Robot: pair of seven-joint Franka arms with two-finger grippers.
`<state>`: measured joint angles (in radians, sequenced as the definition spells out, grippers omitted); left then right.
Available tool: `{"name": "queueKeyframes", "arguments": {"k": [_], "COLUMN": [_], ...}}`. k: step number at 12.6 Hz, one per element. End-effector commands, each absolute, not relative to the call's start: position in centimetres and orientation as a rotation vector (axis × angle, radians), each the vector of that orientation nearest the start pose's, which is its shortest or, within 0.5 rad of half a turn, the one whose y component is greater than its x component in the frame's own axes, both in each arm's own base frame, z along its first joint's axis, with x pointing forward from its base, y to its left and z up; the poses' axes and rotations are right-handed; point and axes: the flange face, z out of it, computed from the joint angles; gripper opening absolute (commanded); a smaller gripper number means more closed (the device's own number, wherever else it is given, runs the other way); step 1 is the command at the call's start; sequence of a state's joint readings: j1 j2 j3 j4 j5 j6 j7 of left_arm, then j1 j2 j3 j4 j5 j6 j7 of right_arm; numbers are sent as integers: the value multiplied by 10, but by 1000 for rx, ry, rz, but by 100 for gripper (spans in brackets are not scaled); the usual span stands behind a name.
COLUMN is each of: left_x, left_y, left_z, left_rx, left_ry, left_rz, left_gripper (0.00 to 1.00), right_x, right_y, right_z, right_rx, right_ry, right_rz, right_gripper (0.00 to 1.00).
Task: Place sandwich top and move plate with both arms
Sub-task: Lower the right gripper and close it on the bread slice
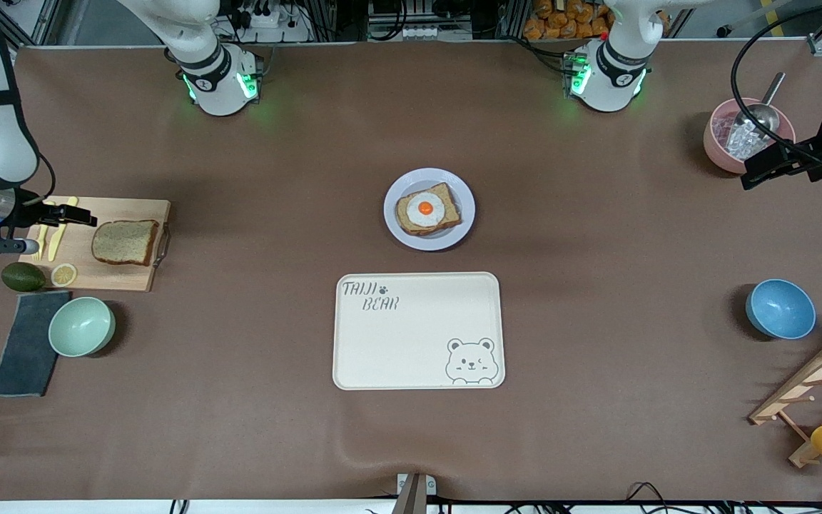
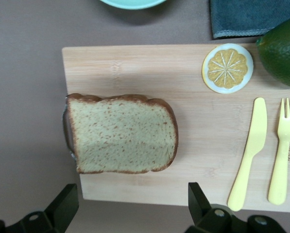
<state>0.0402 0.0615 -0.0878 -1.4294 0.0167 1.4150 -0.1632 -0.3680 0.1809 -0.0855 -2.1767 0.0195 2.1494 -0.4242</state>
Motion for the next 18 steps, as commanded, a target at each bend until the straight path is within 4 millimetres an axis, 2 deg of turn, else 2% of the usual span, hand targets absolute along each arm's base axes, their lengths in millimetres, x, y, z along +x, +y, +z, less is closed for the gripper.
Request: {"name": "queueKeyframes", "arguments": {"k": [1, 4, 7, 13, 15, 17, 18], "left_x": [556, 556, 556, 555, 555, 555, 555], "left_y": [-21, -22, -23, -33, -33, -33, -32], "left_z": [645, 645, 645, 646, 645, 646, 646], "left_rx": [-3096, -3101, -3101, -3109, -3110, -3109, -3109], "left_ry": [-166, -161, -158, -143, -143, -141, -143], "left_rz": [99, 97, 99, 96, 101, 98, 98], "left_gripper": [100, 100, 100, 100, 100, 100, 100], "right_x": [479, 478, 479, 471, 470, 470, 470], "right_y": [-241, -244, -245, -251, -254, -252, -251], "right_z": [268, 232, 209, 182, 179, 178, 177], "right_rx": [-3052, -3045, -3050, -3033, -3035, -3033, -3032], "right_ry": [72, 82, 84, 107, 114, 107, 104], "right_rz": [257, 289, 288, 330, 326, 330, 332], "right_gripper": [100, 100, 100, 100, 100, 11, 0]}}
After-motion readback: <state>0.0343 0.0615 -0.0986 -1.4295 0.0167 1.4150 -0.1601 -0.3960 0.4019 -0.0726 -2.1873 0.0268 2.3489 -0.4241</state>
